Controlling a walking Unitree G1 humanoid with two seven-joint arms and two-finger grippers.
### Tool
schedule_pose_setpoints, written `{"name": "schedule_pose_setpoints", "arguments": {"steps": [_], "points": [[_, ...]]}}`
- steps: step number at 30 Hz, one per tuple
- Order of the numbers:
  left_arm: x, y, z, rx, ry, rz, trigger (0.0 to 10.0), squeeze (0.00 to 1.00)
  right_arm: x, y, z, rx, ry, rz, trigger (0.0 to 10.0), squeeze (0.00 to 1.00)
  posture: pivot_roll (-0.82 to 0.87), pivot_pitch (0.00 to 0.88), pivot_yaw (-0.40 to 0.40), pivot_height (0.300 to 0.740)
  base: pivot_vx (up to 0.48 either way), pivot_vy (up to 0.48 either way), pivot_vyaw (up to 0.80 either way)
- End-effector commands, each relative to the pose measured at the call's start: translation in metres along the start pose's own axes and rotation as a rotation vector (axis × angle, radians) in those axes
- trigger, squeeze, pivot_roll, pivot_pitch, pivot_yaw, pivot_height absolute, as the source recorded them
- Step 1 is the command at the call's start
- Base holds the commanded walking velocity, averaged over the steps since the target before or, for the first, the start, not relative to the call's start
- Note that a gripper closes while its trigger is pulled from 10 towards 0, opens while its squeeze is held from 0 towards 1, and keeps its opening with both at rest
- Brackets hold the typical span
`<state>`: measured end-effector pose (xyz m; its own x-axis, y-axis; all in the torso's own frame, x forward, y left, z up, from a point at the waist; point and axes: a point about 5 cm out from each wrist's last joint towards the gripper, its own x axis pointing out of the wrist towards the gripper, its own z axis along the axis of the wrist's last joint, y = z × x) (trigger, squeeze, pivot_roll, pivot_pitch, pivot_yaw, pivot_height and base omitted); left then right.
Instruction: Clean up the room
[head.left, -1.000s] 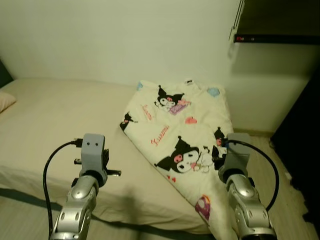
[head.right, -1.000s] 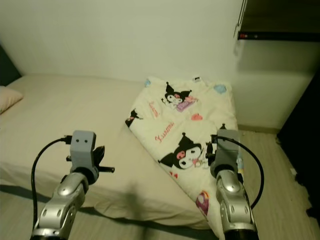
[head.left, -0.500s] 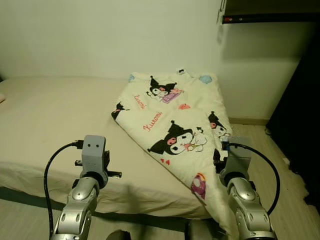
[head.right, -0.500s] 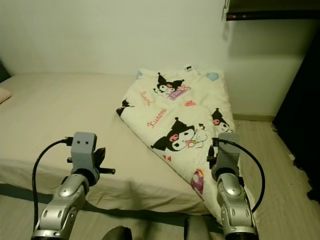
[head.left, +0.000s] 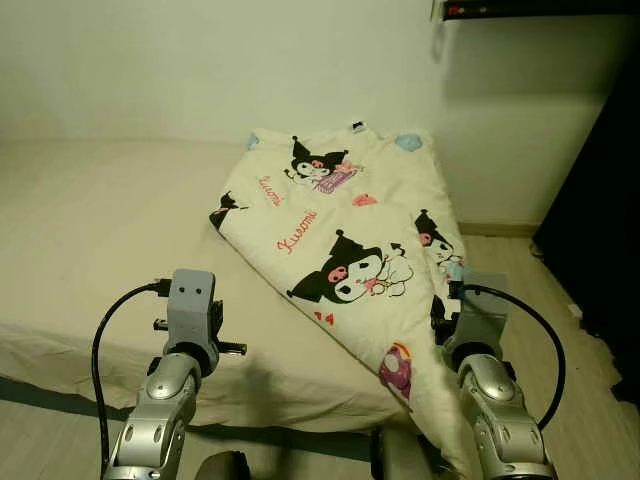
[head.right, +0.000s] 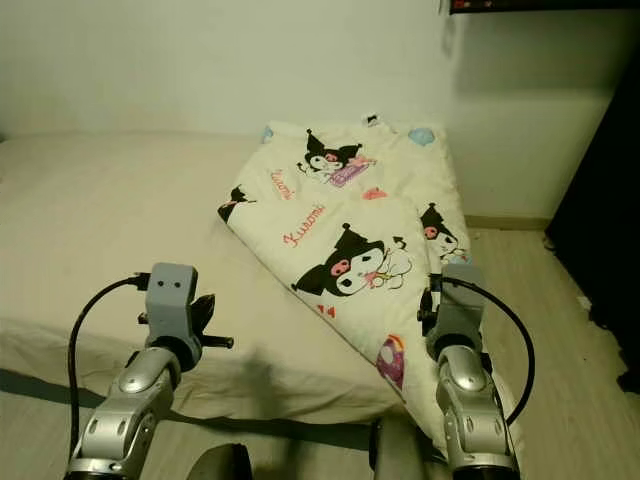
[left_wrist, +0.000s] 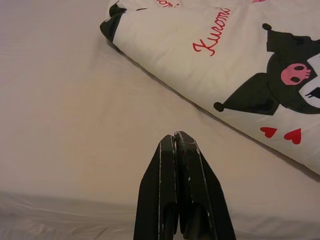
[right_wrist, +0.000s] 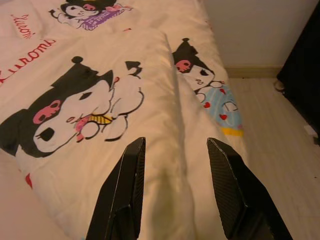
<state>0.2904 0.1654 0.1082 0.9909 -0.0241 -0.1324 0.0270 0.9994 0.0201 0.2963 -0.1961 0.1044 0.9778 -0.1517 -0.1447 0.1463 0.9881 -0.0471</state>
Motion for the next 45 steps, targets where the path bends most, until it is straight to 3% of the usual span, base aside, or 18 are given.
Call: {"name": "schedule_pose_setpoints", "arguments": {"steps": [1, 11, 14, 16, 17, 19, 20, 22, 25, 27, 33, 37, 40, 45], "points": [[-0.001, 0.002, -0.005, 0.012, 0.024, 0.002, 10.0, 0.00, -0.002, 0.003, -0.003, 0.014, 0.020, 0.008, 10.0, 0.00, -0.10, 0.084, 0.047, 0.592, 0.000, 0.000, 0.00], [-0.002, 0.003, -0.006, 0.012, 0.022, -0.001, 10.0, 0.00, -0.001, 0.001, 0.006, 0.019, -0.007, 0.000, 10.0, 0.00, -0.10, 0.089, 0.048, 0.587, 0.000, 0.000, 0.00], [-0.002, 0.003, -0.003, -0.002, 0.005, -0.017, 10.0, 0.00, 0.012, -0.016, 0.027, 0.030, -0.060, -0.064, 10.0, 0.00, -0.11, 0.095, 0.053, 0.587, 0.000, 0.000, 0.00], [-0.002, 0.003, -0.003, -0.002, 0.005, -0.017, 10.0, 0.00, 0.012, -0.016, 0.027, 0.030, -0.060, -0.064, 10.0, 0.00, -0.11, 0.095, 0.053, 0.587, 0.000, 0.000, 0.00], [-0.002, 0.003, -0.002, -0.004, 0.002, -0.020, 10.0, 0.00, 0.015, -0.022, 0.031, 0.037, -0.064, -0.081, 10.0, 0.16, -0.11, 0.095, 0.053, 0.587, 0.000, 0.000, 0.00], [-0.001, 0.003, -0.001, -0.006, -0.004, -0.026, 10.0, 0.00, 0.026, -0.050, 0.033, 0.045, -0.035, -0.162, 10.0, 0.99, -0.11, 0.102, 0.059, 0.587, 0.000, 0.000, 0.00], [-0.001, 0.003, -0.001, -0.006, -0.004, -0.026, 10.0, 0.00, 0.026, -0.050, 0.033, 0.045, -0.035, -0.162, 10.0, 0.99, -0.11, 0.102, 0.059, 0.587, 0.000, 0.000, 0.00], [0.000, 0.003, 0.001, -0.003, -0.007, -0.031, 10.0, 0.00, 0.036, -0.085, 0.031, 0.101, 0.024, -0.251, 10.0, 1.00, -0.11, 0.109, 0.065, 0.587, 0.000, 0.000, 0.00], [0.000, 0.004, 0.001, 0.003, -0.007, -0.033, 10.0, 0.00, 0.040, -0.098, 0.031, 0.149, 0.044, -0.279, 10.0, 1.00, -0.11, 0.109, 0.065, 0.587, 0.000, 0.000, 0.00], [0.000, 0.006, 0.003, 0.021, -0.007, -0.037, 10.0, 0.00, 0.048, -0.113, 0.033, 0.250, 0.070, -0.277, 10.0, 1.00, -0.10, 0.118, 0.076, 0.587, 0.000, 0.000, 0.00], [-0.001, 0.010, 0.005, 0.048, -0.010, -0.037, 10.0, 0.00, 0.055, -0.115, 0.032, 0.322, 0.133, -0.212, 10.0, 1.00, -0.09, 0.127, 0.088, 0.587, 0.000, 0.000, 0.00], [-0.002, 0.012, 0.007, 0.064, -0.013, -0.037, 10.0, 0.00, 0.059, -0.109, 0.029, 0.345, 0.165, -0.152, 10.0, 1.00, -0.07, 0.135, 0.098, 0.587, 0.000, 0.000, 0.00], [-0.003, 0.013, 0.010, 0.081, -0.020, -0.043, 10.0, 0.00, 0.064, -0.096, 0.028, 0.382, 0.175, -0.040, 10.0, 1.00, -0.05, 0.148, 0.110, 0.587, 0.000, 0.000, 0.00], [-0.006, 0.016, 0.013, 0.099, -0.024, -0.050, 10.0, 0.00, 0.067, -0.089, 0.021, 0.382, 0.236, -0.005, 10.0, 1.00, -0.03, 0.159, 0.113, 0.587, 0.000, 0.000, 0.00]]}}
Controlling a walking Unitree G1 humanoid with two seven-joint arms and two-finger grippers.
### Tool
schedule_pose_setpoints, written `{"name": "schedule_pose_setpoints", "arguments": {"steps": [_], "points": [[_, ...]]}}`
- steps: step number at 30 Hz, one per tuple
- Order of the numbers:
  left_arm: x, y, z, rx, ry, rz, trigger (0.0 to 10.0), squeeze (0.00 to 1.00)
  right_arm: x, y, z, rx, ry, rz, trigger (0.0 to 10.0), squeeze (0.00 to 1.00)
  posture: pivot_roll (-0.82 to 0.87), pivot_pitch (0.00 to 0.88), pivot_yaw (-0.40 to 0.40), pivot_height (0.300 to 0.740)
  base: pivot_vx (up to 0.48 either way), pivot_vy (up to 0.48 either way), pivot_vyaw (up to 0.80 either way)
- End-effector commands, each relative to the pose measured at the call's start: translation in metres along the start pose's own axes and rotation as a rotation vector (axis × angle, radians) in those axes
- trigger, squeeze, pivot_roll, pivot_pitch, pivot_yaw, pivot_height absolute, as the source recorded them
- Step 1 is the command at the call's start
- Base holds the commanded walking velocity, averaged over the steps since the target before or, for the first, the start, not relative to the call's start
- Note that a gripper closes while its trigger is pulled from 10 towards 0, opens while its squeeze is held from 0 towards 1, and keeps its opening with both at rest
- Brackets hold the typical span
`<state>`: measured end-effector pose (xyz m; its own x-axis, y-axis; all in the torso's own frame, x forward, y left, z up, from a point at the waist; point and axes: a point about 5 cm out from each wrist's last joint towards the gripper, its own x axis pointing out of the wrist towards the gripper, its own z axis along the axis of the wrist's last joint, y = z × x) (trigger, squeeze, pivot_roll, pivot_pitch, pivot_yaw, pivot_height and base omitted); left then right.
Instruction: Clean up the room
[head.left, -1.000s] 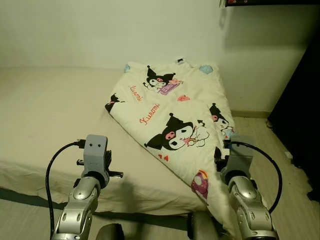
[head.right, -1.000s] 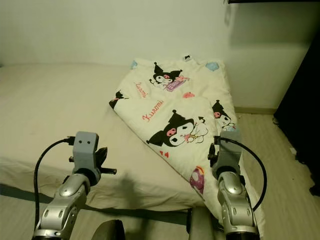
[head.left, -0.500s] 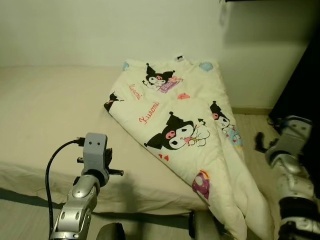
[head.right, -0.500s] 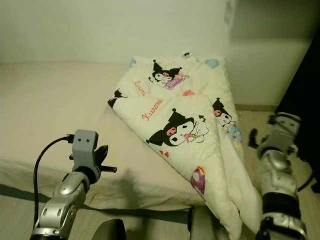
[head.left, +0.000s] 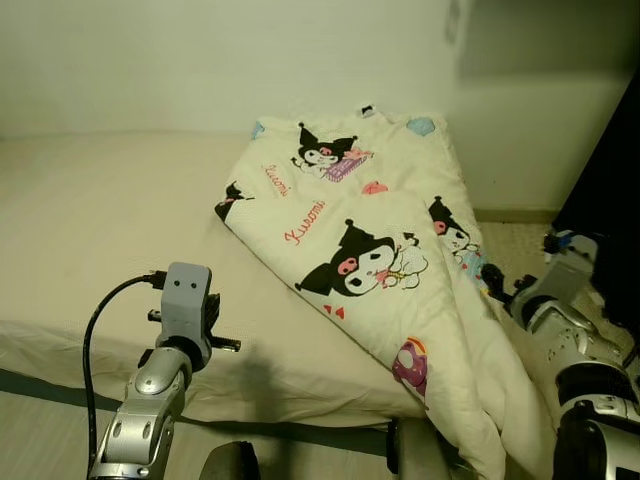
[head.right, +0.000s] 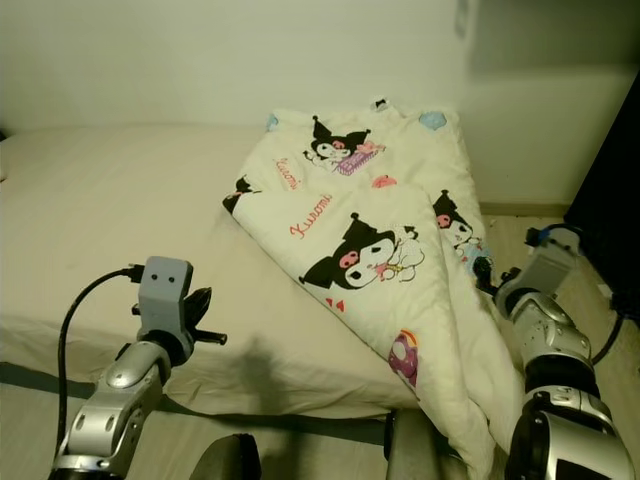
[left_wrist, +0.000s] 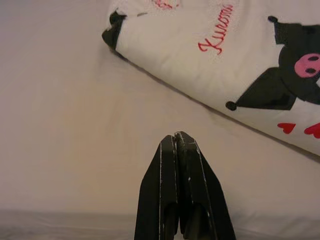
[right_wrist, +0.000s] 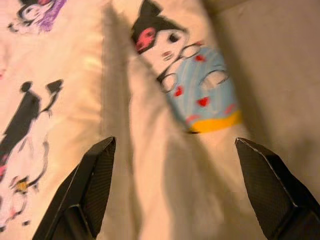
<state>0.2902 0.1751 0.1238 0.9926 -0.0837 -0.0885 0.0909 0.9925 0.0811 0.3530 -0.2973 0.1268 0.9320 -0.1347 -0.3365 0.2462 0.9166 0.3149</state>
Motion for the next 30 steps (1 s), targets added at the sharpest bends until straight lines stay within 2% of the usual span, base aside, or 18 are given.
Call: {"name": "schedule_pose_setpoints", "arguments": {"steps": [1, 3, 8, 9, 10, 11, 14, 25, 30], "points": [[-0.004, 0.006, -0.003, 0.031, 0.024, 0.006, 10.0, 0.00, 0.001, 0.001, -0.008, -0.004, 0.039, 0.006, 10.0, 1.00, -0.03, 0.159, 0.113, 0.587, 0.000, 0.000, 0.00], [-0.008, 0.009, -0.002, 0.042, 0.027, 0.002, 10.0, 0.00, 0.003, 0.000, -0.015, 0.008, 0.096, -0.025, 10.0, 1.00, -0.01, 0.171, 0.121, 0.587, 0.000, 0.000, 0.00], [-0.012, 0.012, -0.001, 0.060, 0.034, -0.006, 10.0, 0.00, 0.003, -0.001, -0.024, 0.040, 0.136, -0.055, 10.0, 1.00, 0.01, 0.181, 0.123, 0.587, 0.000, 0.000, 0.00], [-0.014, 0.013, 0.000, 0.069, 0.036, -0.008, 10.0, 0.00, 0.003, 0.000, -0.025, 0.050, 0.137, -0.058, 10.0, 0.80, 0.03, 0.188, 0.128, 0.587, 0.000, 0.000, 0.00], [-0.014, 0.013, 0.000, 0.069, 0.036, -0.008, 10.0, 0.00, 0.003, 0.000, -0.025, 0.050, 0.137, -0.058, 10.0, 0.80, 0.03, 0.188, 0.128, 0.587, 0.000, 0.000, 0.00], [-0.015, 0.015, 0.001, 0.076, 0.036, -0.010, 10.0, 0.00, 0.004, 0.001, -0.026, 0.074, 0.136, -0.063, 10.0, 0.00, 0.03, 0.190, 0.130, 0.587, 0.000, 0.000, 0.00], [-0.018, 0.017, 0.002, 0.090, 0.038, -0.014, 10.0, 0.00, 0.004, 0.003, -0.027, 0.112, 0.130, -0.052, 10.0, 0.00, 0.04, 0.193, 0.133, 0.587, 0.000, 0.000, 0.00], [-0.022, 0.020, 0.006, 0.120, 0.037, -0.019, 10.0, 0.00, 0.005, 0.007, -0.035, 0.141, 0.153, -0.043, 10.0, 0.00, 0.07, 0.206, 0.139, 0.587, 0.000, 0.000, 0.00], [-0.021, 0.021, 0.007, 0.123, 0.043, -0.017, 10.0, 0.00, 0.007, 0.018, -0.037, 0.154, 0.156, 0.020, 10.0, 0.00, 0.06, 0.204, 0.129, 0.587, 0.000, 0.000, 0.00]]}}
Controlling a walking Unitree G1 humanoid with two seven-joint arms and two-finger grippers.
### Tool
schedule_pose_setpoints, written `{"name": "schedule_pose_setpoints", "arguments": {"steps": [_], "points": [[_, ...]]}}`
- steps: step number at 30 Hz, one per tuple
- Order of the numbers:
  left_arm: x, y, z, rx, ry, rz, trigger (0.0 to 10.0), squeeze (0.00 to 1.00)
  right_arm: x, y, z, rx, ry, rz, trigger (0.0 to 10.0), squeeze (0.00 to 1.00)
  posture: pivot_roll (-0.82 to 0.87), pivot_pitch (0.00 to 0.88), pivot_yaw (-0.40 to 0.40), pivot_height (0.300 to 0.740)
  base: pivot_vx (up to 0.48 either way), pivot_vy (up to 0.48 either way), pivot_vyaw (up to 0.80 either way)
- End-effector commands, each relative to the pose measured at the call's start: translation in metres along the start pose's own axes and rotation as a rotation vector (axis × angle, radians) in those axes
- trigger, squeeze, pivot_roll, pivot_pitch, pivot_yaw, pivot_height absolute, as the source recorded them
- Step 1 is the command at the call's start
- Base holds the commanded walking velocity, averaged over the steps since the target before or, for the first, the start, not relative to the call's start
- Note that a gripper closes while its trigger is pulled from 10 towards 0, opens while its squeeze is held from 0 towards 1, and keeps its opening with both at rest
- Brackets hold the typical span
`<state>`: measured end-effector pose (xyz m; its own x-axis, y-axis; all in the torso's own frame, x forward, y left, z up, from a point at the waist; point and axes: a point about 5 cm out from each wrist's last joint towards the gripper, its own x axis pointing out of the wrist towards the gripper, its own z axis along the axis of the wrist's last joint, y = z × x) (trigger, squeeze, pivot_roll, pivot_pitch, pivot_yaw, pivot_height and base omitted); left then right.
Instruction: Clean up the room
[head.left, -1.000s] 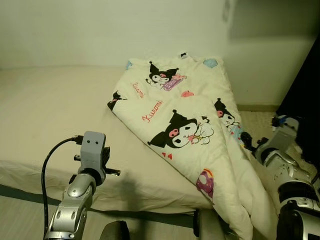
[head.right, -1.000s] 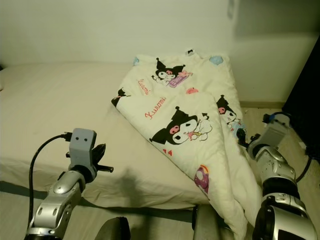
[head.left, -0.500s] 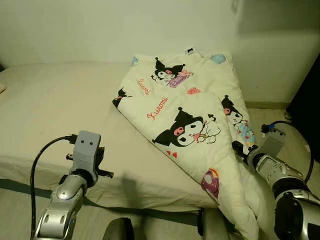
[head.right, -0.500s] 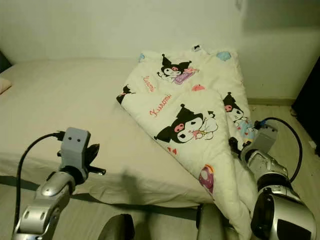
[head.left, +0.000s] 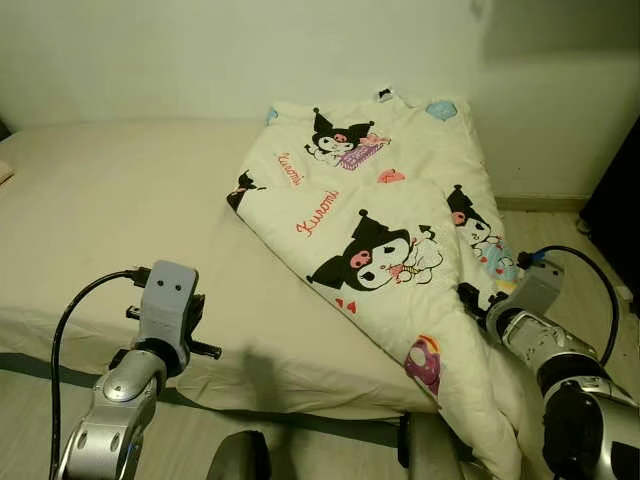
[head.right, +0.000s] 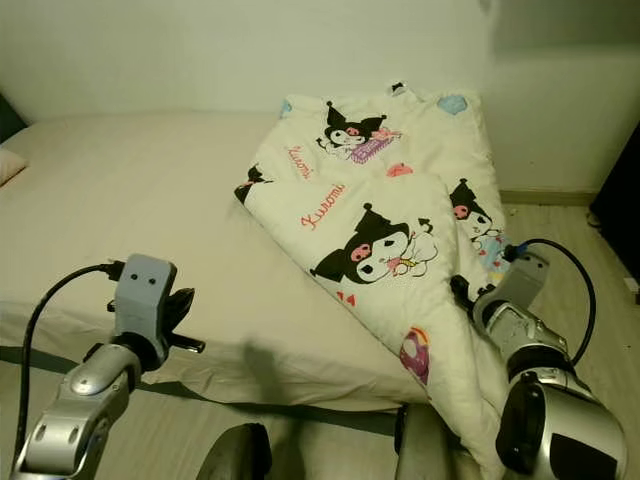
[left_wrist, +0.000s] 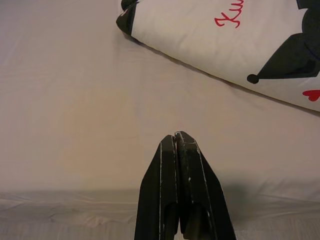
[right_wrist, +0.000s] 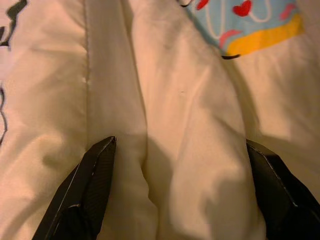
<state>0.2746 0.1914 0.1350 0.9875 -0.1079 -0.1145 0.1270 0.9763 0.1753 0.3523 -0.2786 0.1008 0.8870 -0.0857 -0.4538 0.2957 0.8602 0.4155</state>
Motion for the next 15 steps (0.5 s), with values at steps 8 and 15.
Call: {"name": "schedule_pose_setpoints", "arguments": {"steps": [8, 15], "points": [[-0.001, -0.001, 0.003, -0.019, -0.009, -0.012, 10.0, 0.00, 0.006, 0.030, -0.005, -0.034, 0.015, 0.162, 8.9, 0.00, 0.05, 0.198, 0.116, 0.587, 0.000, 0.000, 0.00], [-0.015, -0.037, 0.020, -0.203, -0.109, -0.370, 10.0, 0.00, 0.006, 0.036, -0.005, -0.075, 0.014, 0.193, 2.5, 0.00, 0.04, 0.196, 0.106, 0.587, 0.000, 0.000, 0.00]]}}
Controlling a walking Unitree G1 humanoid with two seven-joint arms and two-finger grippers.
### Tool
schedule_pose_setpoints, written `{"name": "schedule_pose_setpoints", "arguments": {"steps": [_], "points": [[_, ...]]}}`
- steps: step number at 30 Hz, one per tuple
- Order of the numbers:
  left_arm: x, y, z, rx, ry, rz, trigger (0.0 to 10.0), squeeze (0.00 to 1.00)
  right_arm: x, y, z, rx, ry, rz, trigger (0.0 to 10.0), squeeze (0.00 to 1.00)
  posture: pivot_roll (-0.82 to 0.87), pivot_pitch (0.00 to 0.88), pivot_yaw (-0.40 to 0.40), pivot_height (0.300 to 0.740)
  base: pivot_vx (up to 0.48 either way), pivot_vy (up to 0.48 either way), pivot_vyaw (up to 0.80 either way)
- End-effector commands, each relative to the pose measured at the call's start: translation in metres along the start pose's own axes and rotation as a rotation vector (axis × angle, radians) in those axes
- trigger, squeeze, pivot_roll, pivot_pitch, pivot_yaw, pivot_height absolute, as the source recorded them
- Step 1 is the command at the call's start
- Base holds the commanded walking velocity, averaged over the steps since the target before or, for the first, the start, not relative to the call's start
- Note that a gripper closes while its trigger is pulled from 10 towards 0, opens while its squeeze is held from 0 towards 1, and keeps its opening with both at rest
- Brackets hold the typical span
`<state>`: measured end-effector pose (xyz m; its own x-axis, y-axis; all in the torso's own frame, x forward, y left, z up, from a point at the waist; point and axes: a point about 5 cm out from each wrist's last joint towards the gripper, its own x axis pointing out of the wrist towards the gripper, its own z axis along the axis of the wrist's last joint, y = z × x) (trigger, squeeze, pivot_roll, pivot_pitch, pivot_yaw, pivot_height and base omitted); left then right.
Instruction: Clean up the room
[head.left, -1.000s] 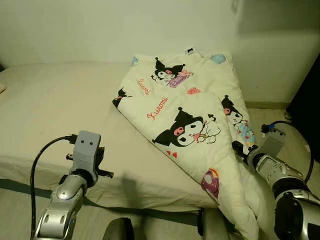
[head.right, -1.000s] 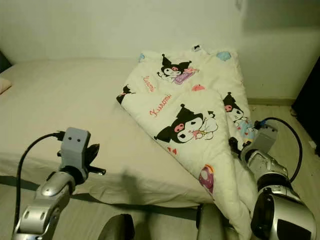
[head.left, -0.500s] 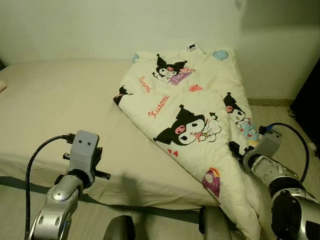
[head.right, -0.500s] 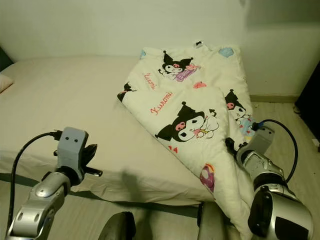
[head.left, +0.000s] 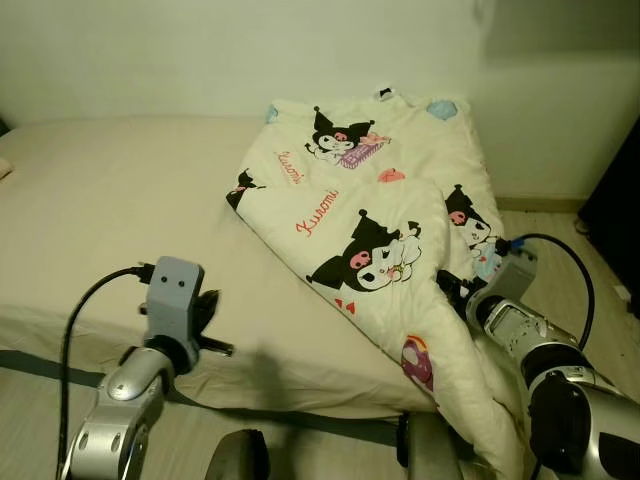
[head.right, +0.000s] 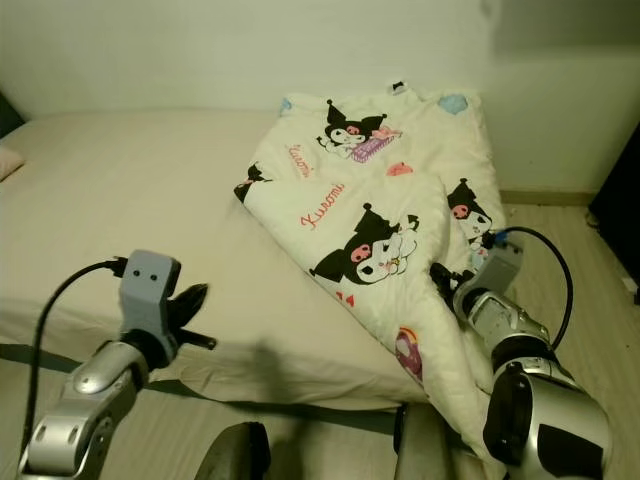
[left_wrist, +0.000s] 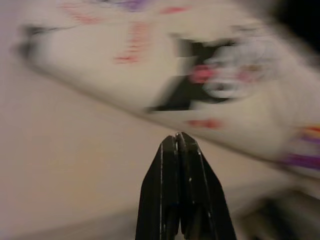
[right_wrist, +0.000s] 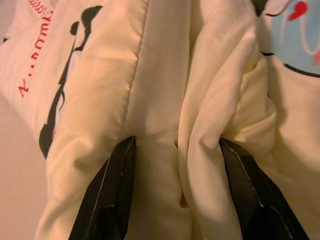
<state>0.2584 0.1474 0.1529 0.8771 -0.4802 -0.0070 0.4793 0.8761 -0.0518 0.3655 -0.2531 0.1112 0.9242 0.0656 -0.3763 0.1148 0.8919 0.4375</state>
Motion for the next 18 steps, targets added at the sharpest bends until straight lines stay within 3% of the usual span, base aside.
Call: {"name": "schedule_pose_setpoints", "arguments": {"steps": [1, 2, 3, 4, 7, 17, 18], "points": [[-0.007, -0.011, 0.000, -0.054, 0.006, -0.132, 10.0, 0.00, 0.003, 0.007, -0.005, -0.023, 0.022, 0.024, 2.5, 0.00, 0.04, 0.196, 0.106, 0.587, 0.000, 0.000, 0.00], [-0.007, -0.011, 0.000, -0.054, 0.006, -0.132, 10.0, 0.00, 0.003, 0.007, -0.005, -0.023, 0.022, 0.024, 2.5, 0.00, 0.04, 0.196, 0.106, 0.587, 0.000, 0.000, 0.00], [-0.011, -0.024, -0.002, -0.049, 0.029, -0.266, 10.0, 0.00, 0.003, 0.008, -0.006, -0.036, 0.026, 0.030, 2.4, 0.00, 0.03, 0.198, 0.099, 0.587, 0.000, 0.000, 0.00], [-0.016, -0.030, -0.005, -0.021, 0.068, -0.359, 10.0, 0.00, 0.003, 0.009, -0.006, -0.051, 0.029, 0.035, 3.1, 0.00, 0.03, 0.199, 0.097, 0.587, 0.000, 0.000, 0.00], [-0.021, -0.032, -0.010, 0.041, 0.127, -0.433, 10.0, 0.00, 0.004, 0.010, -0.006, -0.070, 0.030, 0.042, 2.9, 0.00, 0.03, 0.198, 0.095, 0.587, 0.000, 0.000, 0.00], [-0.022, -0.028, -0.009, 0.091, 0.150, -0.465, 10.0, 0.00, 0.004, 0.012, -0.002, -0.107, 0.010, 0.048, 2.2, 0.00, 0.03, 0.195, 0.095, 0.587, 0.000, 0.000, 0.00], [-0.021, -0.027, -0.008, 0.099, 0.142, -0.459, 10.0, 0.00, 0.004, 0.013, -0.001, -0.115, 0.003, 0.055, 0.6, 0.00, 0.03, 0.194, 0.094, 0.587, 0.000, 0.000, 0.00]]}}
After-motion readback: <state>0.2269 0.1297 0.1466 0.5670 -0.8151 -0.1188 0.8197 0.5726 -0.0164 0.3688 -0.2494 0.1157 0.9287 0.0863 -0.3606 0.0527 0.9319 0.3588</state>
